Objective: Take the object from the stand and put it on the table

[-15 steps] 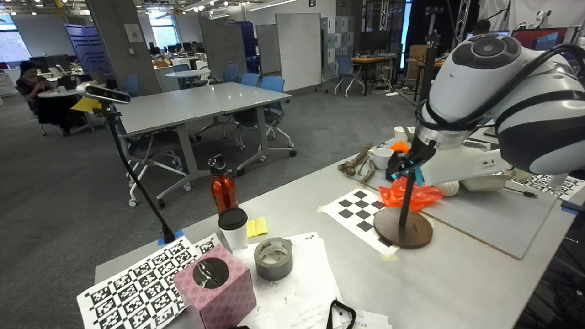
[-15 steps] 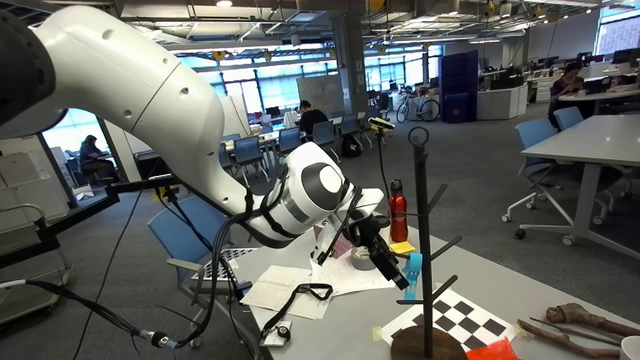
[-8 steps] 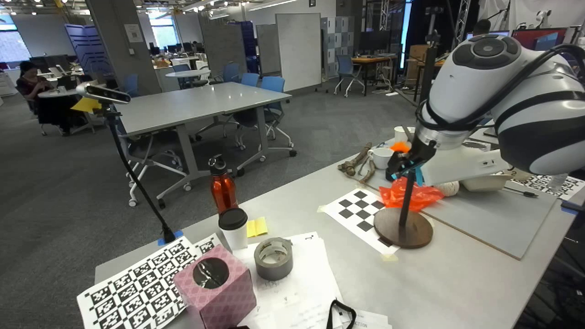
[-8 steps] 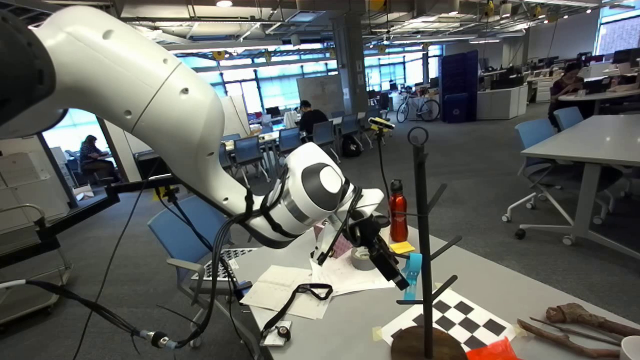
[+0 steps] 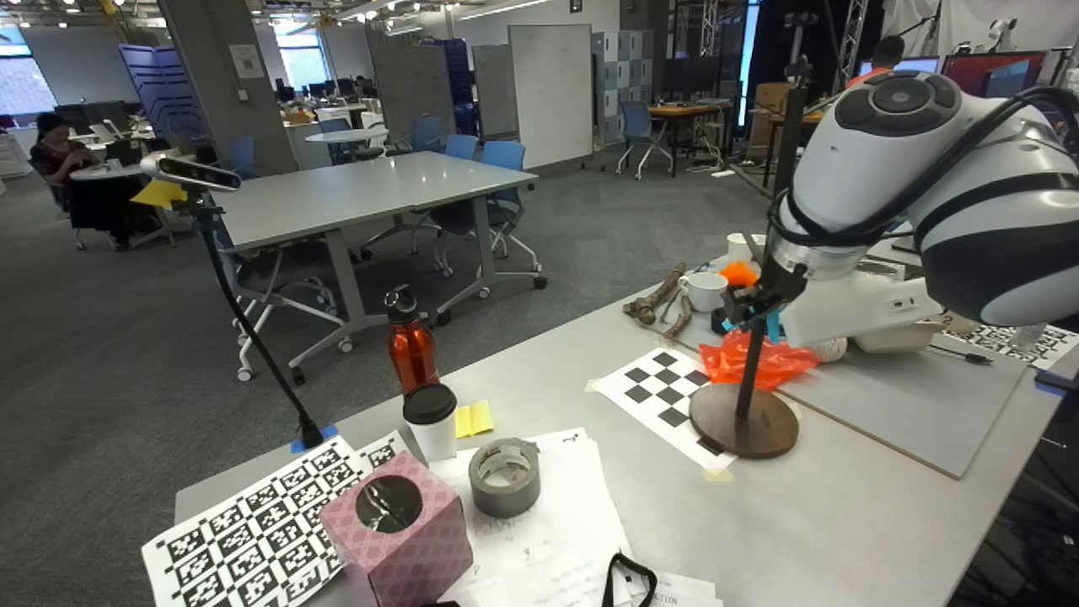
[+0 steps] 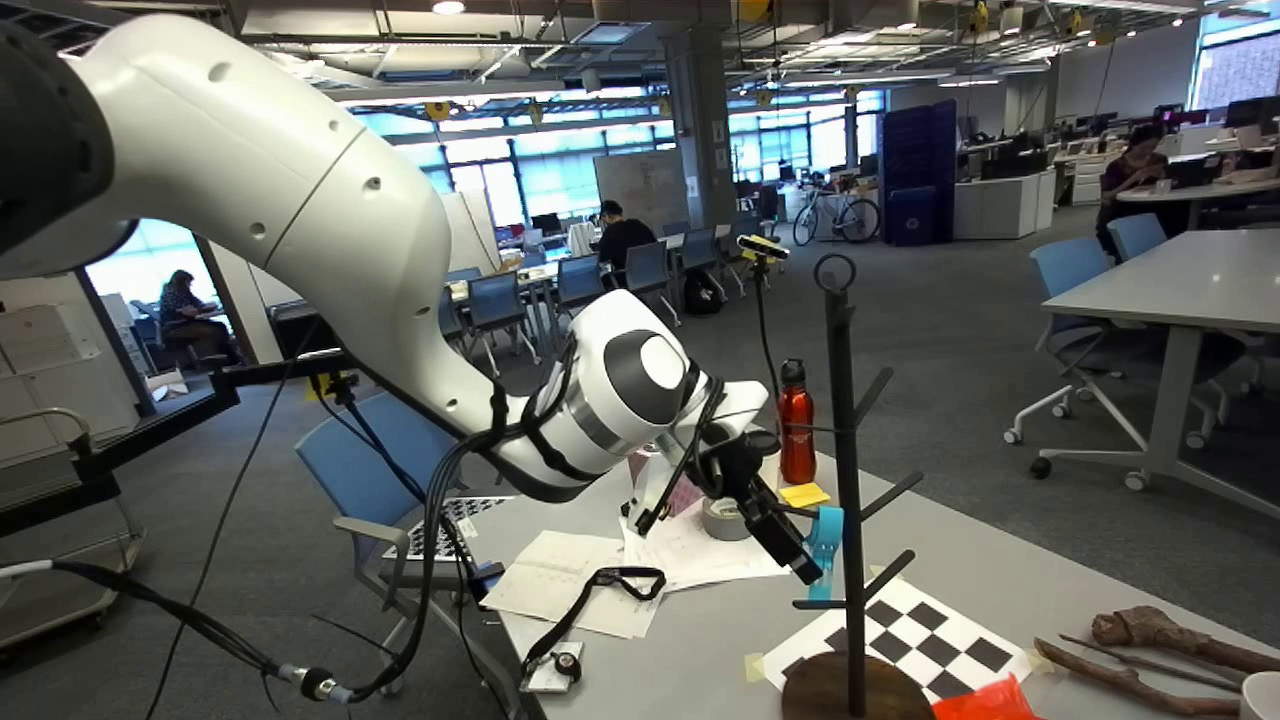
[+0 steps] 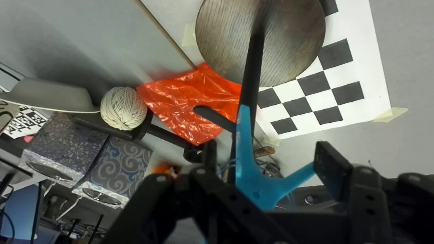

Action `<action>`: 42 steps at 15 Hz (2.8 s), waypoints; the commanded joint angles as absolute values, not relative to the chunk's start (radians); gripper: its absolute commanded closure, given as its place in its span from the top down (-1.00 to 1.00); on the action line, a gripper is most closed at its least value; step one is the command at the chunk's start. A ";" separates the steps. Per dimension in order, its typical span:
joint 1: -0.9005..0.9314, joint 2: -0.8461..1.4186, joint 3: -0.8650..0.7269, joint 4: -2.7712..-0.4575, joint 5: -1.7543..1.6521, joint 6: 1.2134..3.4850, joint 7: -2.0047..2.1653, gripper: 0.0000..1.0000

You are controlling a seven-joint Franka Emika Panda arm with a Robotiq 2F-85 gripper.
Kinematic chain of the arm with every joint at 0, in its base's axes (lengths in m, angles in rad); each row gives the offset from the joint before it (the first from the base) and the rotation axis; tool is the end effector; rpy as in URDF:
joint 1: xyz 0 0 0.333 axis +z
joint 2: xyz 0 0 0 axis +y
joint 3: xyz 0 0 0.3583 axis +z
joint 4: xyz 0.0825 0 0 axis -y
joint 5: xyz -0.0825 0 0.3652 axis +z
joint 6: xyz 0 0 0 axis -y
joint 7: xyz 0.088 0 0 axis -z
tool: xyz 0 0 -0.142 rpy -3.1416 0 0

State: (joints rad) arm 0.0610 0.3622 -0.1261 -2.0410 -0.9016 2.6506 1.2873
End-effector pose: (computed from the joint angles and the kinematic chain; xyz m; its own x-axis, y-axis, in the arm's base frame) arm 0.6275 -0.0286 0.3067 0.7347 -0.4213 0.5317 -0.5777 -0.7994 0.1647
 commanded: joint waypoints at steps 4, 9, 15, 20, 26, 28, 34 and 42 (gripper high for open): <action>0.077 0.361 -0.148 -2.049 -0.944 2.677 1.323 -0.52; 0.079 0.356 -0.154 -2.058 -0.960 2.668 1.326 0.19; 0.077 0.369 -0.170 -2.048 -1.063 2.661 1.386 1.00; 0.072 0.371 -0.166 -2.049 -1.112 2.663 1.430 0.01; 0.070 0.366 -0.163 -2.055 -1.121 2.664 1.437 -0.89; 0.069 0.363 -0.161 -2.059 -1.120 2.666 1.434 -1.00; 0.072 0.352 -0.160 -2.074 -1.127 2.670 1.440 -0.94; 0.061 0.250 -0.138 -2.211 -1.108 2.680 1.402 -0.94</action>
State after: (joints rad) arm 0.0622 0.3092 -0.1360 -2.1350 -1.0854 2.6520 1.3965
